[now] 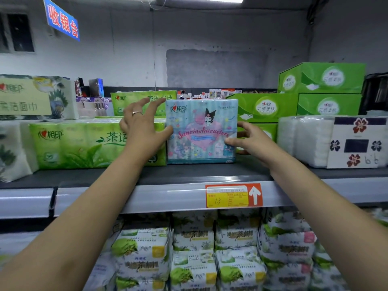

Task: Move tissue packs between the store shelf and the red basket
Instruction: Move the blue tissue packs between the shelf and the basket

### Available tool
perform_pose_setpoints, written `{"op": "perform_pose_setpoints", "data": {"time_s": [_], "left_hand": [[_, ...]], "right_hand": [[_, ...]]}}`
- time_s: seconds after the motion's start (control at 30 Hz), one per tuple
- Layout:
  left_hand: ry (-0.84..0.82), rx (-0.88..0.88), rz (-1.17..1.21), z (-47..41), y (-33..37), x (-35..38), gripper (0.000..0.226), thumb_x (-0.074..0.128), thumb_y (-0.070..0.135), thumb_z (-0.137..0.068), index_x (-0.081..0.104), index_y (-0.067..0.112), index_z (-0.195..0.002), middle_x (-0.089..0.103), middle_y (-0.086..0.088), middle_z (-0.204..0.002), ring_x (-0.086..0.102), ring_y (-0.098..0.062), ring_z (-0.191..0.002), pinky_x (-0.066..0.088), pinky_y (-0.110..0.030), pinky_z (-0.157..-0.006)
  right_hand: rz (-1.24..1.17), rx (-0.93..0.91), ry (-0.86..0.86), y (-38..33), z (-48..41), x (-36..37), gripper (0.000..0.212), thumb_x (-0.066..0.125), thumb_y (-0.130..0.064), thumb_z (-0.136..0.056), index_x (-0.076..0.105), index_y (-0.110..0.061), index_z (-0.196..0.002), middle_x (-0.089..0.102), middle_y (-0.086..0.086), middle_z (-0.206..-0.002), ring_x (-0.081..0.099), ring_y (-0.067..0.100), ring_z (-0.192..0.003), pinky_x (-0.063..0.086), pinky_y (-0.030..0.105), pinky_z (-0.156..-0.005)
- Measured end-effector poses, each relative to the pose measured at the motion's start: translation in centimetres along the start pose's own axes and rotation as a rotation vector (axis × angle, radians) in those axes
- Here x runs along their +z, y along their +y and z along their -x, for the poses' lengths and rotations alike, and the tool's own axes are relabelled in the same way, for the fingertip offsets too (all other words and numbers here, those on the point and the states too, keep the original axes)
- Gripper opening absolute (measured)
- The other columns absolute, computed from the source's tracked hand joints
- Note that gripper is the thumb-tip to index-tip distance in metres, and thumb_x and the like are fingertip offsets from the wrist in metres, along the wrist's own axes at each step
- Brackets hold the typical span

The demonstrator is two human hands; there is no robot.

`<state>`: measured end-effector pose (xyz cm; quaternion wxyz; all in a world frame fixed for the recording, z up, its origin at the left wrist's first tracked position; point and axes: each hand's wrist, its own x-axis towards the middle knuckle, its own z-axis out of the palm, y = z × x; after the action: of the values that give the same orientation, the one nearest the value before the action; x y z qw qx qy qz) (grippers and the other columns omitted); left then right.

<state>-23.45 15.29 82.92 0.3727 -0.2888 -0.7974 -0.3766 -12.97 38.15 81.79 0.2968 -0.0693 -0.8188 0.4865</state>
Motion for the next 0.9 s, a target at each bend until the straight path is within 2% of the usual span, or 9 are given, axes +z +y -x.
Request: {"op": "perform_pose_setpoints", "data": {"time_s": [0.1,0.23,0.27,0.4,0.47,0.53,0.6,0.73,0.9], "left_hand": [[0.045,0.034,-0.008,0.2,0.0,0.1,0.067,0.065,0.034,-0.082,0.036,0.038,-0.142,0.034,-0.005,-0.149,0.019,-0.027,-0.139,0.018,-0.043,-0.106],[0.107,0.089,0.007,0.2,0.1,0.1,0.067,0.065,0.032,-0.083,0.037,0.035,-0.143,0.038,-0.008,-0.146,0.024,-0.028,-0.137,0.017,-0.043,-0.105],[0.130,0.093,0.011,0.3,0.1,0.1,0.065,0.065,0.031,-0.083,0.038,0.033,-0.143,0.040,-0.008,-0.144,0.025,-0.028,-0.136,0.017,-0.043,-0.105],[0.236,0.079,0.048,0.2,-0.3,-0.1,0.055,0.061,0.028,-0.084,0.046,0.026,-0.137,0.048,-0.009,-0.135,0.031,-0.030,-0.132,0.018,-0.042,-0.105],[0.269,0.085,0.052,0.2,-0.5,0.0,0.052,0.058,0.028,-0.083,0.049,0.019,-0.133,0.053,-0.009,-0.131,0.036,-0.031,-0.128,0.018,-0.039,-0.103],[0.304,0.075,0.069,0.3,-0.5,0.1,0.050,0.057,0.027,-0.081,0.052,0.011,-0.128,0.056,-0.011,-0.126,0.040,-0.031,-0.125,0.015,-0.030,-0.099],[0.345,0.065,0.089,0.5,-0.2,-0.2,0.045,0.055,0.027,-0.081,0.055,0.006,-0.121,0.059,-0.012,-0.121,0.044,-0.032,-0.120,0.017,-0.026,-0.094],[0.395,0.162,0.090,0.7,0.7,-0.7,0.039,0.052,0.024,-0.081,0.059,0.000,-0.110,0.063,-0.016,-0.108,0.053,-0.037,-0.106,0.030,-0.035,-0.091],[0.348,0.427,0.033,2.0,2.9,-3.1,0.035,0.050,0.023,-0.085,0.058,-0.003,-0.108,0.063,-0.021,-0.102,0.055,-0.036,-0.095,0.036,-0.034,-0.082]], "right_hand": [[0.007,-0.015,0.007,-0.2,0.4,0.0,0.073,0.074,-0.022,-0.078,0.035,-0.023,-0.140,0.055,0.000,-0.120,0.055,0.016,-0.105,0.050,0.027,-0.073],[-0.018,-0.070,0.118,-0.5,0.8,-0.1,0.075,0.071,-0.035,-0.081,0.031,-0.023,-0.143,0.047,-0.004,-0.128,0.052,0.016,-0.112,0.051,0.035,-0.087],[-0.012,-0.085,0.160,-0.6,0.9,-0.1,0.072,0.068,-0.037,-0.082,0.032,-0.023,-0.143,0.046,-0.003,-0.130,0.051,0.016,-0.113,0.051,0.034,-0.086],[-0.029,-0.179,0.356,-1.1,1.4,0.3,0.048,0.060,-0.034,-0.090,0.043,-0.019,-0.132,0.053,-0.003,-0.121,0.053,0.012,-0.106,0.050,0.033,-0.084],[-0.028,-0.233,0.443,-1.2,1.6,0.3,0.029,0.059,-0.029,-0.091,0.052,-0.018,-0.117,0.057,-0.006,-0.107,0.055,0.010,-0.097,0.051,0.035,-0.085],[-0.109,-0.254,0.504,-1.5,1.9,0.1,0.005,0.057,-0.022,-0.092,0.056,-0.022,-0.097,0.063,0.003,-0.100,0.061,0.014,-0.087,0.052,0.038,-0.083],[-0.224,-0.234,0.548,-1.7,2.8,-0.1,0.012,0.053,-0.016,-0.094,0.054,-0.025,-0.086,0.065,0.007,-0.090,0.062,0.013,-0.073,0.052,0.033,-0.075],[-0.332,-0.222,0.571,-1.6,6.0,-0.9,0.018,0.048,-0.012,-0.096,0.056,-0.020,-0.081,0.062,0.002,-0.074,0.058,0.012,-0.062,0.049,0.017,-0.059],[-0.385,-0.172,0.550,-1.7,10.1,-2.9,0.018,0.048,-0.013,-0.097,0.059,-0.018,-0.083,0.064,0.002,-0.076,0.059,0.011,-0.063,0.052,0.019,-0.063]]}}
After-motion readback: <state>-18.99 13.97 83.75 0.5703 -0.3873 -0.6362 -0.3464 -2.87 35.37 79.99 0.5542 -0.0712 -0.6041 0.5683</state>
